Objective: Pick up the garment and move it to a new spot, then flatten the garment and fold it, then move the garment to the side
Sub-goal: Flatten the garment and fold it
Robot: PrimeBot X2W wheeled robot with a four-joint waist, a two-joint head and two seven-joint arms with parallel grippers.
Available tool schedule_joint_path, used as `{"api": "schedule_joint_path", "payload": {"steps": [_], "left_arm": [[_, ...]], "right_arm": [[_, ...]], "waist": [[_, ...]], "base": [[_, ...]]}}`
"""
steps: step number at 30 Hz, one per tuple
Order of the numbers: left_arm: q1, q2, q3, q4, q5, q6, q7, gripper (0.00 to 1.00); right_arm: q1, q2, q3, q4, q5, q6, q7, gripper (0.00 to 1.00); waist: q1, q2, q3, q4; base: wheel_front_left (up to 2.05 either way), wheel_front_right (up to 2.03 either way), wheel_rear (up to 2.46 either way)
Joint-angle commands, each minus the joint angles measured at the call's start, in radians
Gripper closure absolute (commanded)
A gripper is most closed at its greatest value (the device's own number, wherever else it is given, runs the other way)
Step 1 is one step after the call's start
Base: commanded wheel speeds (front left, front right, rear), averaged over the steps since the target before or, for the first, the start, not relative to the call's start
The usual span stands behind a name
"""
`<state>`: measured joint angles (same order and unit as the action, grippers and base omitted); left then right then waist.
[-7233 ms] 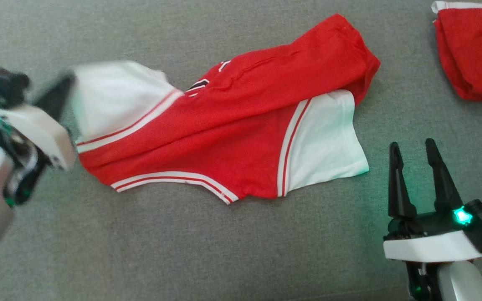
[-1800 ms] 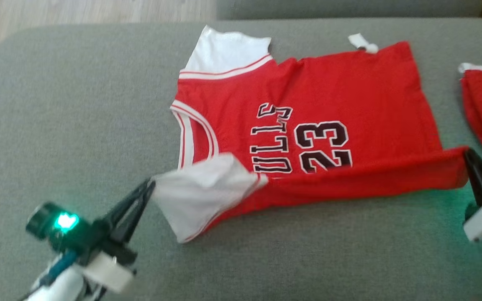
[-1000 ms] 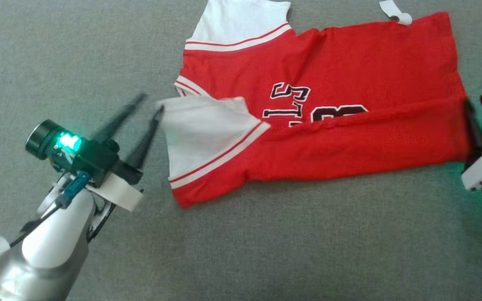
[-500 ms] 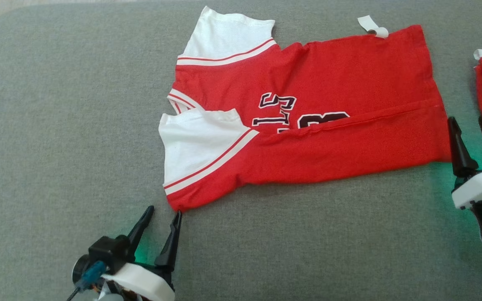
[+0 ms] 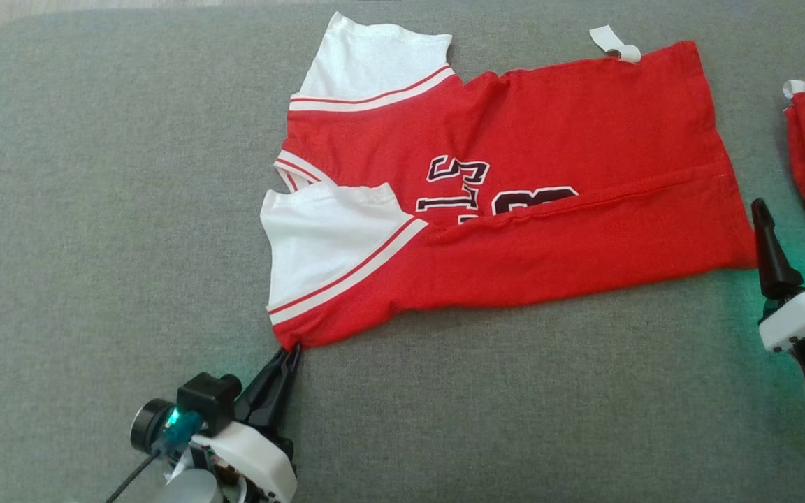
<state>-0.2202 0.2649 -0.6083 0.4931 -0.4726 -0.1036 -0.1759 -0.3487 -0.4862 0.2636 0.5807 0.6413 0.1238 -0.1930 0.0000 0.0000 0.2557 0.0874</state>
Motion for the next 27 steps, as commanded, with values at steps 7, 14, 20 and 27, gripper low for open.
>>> {"api": "schedule_joint_path", "payload": {"steps": [7,14,20,27], "left_arm": [[-0.018,0.044,-0.011,-0.002,0.013,-0.013,0.005,1.00],[-0.032,0.065,-0.029,-0.013,0.022,-0.016,0.005,1.00],[-0.018,0.100,-0.044,-0.032,0.034,-0.016,0.007,1.00],[0.072,0.171,-0.041,-0.098,0.026,0.009,0.025,1.00]], "right_arm": [[-0.003,-0.021,0.034,0.034,-0.017,0.007,0.131,0.00],[0.023,-0.030,0.053,0.044,0.029,0.007,0.289,1.00],[0.092,-0.048,0.003,-0.004,0.067,0.007,0.317,1.00],[0.238,-0.052,-0.058,-0.103,0.067,0.007,0.331,1.00]], "waist": [[0.0000,0.0000,-0.009,0.021],[0.0000,0.0000,-0.020,0.043],[0.0000,0.0000,-0.052,0.037],[0.0000,0.0000,-0.111,-0.002]], "base": [[0.00,0.00,0.00],[0.00,0.00,0.00],[0.00,0.00,0.00],[0.00,0.00,0.00]]}}
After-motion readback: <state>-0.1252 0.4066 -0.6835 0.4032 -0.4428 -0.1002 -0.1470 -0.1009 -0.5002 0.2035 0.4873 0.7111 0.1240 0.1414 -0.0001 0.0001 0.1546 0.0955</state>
